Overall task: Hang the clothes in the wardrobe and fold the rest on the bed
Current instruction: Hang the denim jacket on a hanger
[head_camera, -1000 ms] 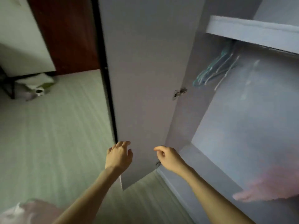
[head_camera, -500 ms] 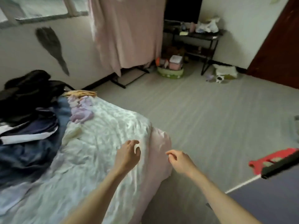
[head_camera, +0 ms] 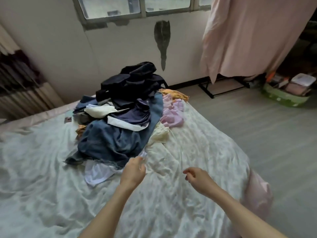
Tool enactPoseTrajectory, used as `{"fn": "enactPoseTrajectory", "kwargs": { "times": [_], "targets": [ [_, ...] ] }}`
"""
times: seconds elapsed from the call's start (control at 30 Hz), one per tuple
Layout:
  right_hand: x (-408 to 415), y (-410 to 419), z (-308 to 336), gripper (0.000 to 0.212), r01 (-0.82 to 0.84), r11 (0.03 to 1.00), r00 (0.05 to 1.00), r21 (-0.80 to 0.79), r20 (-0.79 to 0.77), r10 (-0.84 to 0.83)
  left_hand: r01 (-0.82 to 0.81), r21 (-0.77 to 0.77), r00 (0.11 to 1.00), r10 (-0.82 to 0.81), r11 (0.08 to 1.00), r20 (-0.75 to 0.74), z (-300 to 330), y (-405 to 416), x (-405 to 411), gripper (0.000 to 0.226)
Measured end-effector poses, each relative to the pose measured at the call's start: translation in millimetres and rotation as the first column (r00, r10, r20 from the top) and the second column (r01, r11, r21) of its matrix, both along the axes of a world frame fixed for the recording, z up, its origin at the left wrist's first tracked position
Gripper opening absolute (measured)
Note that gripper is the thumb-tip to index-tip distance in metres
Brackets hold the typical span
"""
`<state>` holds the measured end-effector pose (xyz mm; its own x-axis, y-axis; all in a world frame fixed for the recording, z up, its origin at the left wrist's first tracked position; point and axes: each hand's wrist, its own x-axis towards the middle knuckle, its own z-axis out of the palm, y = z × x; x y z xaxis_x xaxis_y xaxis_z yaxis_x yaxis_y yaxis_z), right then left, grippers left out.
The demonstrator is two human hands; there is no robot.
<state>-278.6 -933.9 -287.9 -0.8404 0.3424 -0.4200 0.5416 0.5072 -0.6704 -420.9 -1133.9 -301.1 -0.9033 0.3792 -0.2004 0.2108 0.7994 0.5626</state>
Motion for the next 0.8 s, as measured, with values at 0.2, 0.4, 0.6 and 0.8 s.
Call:
{"fn": "enactPoseTrajectory", "kwargs": {
  "times": [0.2, 0.4, 0.6, 0.8],
  "targets": [
    [-99.3, -5.2, -29.0, 0.034, -0.067, 0.997, 0.996, 0.028, 0.059, 0.065, -0.06, -0.045, 0.992, 0.065, 0.997, 0.113, -38.3, -7.7, -78.1, 0.036],
    [-185.2, -0.1, -92.4, 0.036, -0.128, 0.991, 0.983, 0.05, 0.14, 0.119, -0.045, -0.176, 0.991, 0.066, 0.983, 0.116, -101.4, 3.2, -139.1, 0.046],
    [-255.3, -9.7, -168.9, 0.037, -0.229, 0.973, 0.966, 0.017, 0.13, 0.225, -0.068, -0.451, 0.998, 0.062, 0.89, -0.027, -174.0, 7.1, -198.6, 0.076],
    [-282.4, -13.3, -212.2, 0.037, -0.237, 0.971, 0.97, -0.039, 0.037, 0.239, -0.187, -0.344, 0.949, 0.079, 0.92, -0.305, -208.3, 8.2, -222.3, 0.017]
  ]
}}
